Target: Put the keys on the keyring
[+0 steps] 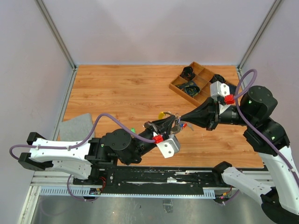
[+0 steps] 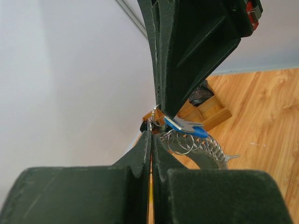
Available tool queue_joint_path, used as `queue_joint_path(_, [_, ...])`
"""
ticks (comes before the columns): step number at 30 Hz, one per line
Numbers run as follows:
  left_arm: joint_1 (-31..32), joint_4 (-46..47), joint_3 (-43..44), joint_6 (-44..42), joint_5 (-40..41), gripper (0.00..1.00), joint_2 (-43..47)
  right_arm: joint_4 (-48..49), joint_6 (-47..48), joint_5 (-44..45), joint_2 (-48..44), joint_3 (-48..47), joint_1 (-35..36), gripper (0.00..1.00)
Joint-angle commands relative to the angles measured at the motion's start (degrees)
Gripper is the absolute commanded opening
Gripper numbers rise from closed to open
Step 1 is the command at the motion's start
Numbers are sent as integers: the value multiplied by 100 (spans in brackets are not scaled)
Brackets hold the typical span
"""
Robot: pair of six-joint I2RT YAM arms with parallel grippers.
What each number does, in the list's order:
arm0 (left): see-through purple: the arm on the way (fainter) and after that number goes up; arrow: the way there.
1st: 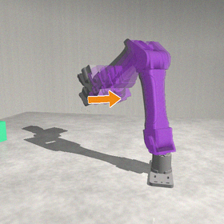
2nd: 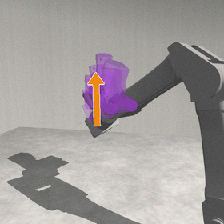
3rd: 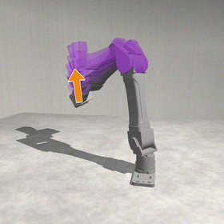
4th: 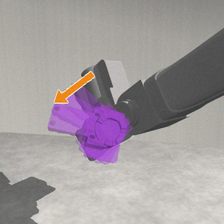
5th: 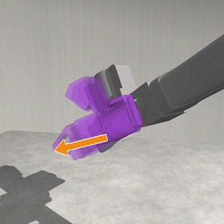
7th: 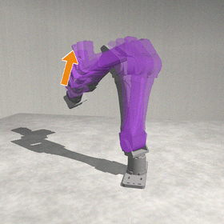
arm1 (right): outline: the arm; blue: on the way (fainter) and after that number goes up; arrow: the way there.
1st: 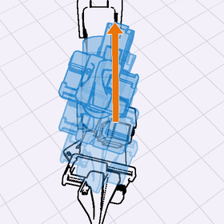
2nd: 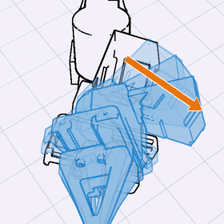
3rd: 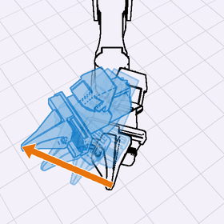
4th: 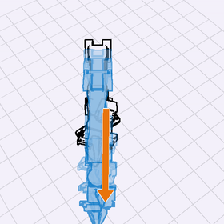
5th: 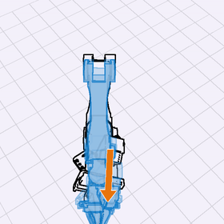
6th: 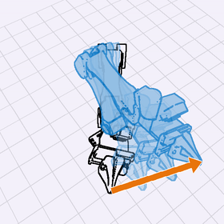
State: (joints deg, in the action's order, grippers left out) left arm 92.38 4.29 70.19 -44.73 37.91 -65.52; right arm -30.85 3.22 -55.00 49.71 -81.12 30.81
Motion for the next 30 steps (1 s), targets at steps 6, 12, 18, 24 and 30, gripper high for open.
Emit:
queue_joint_path(6, [43,276,241,59,67,0,-16,329,-143,226,3,109,229,0])
queue_joint_path(12, [45,273,234,67,57,0,-8,329,-158,504,-21,132,261,1])
queue_joint_path(18, [45,265,217,70,67,1,-5,401,-240,713,-95,182,268,1])
queue_joint_path(24, [44,256,216,81,67,1,-4,457,-304,950,-180,206,265,1])
queue_joint_path(30, [45,231,214,86,58,0,10,524,-381,1062,-217,228,264,1])
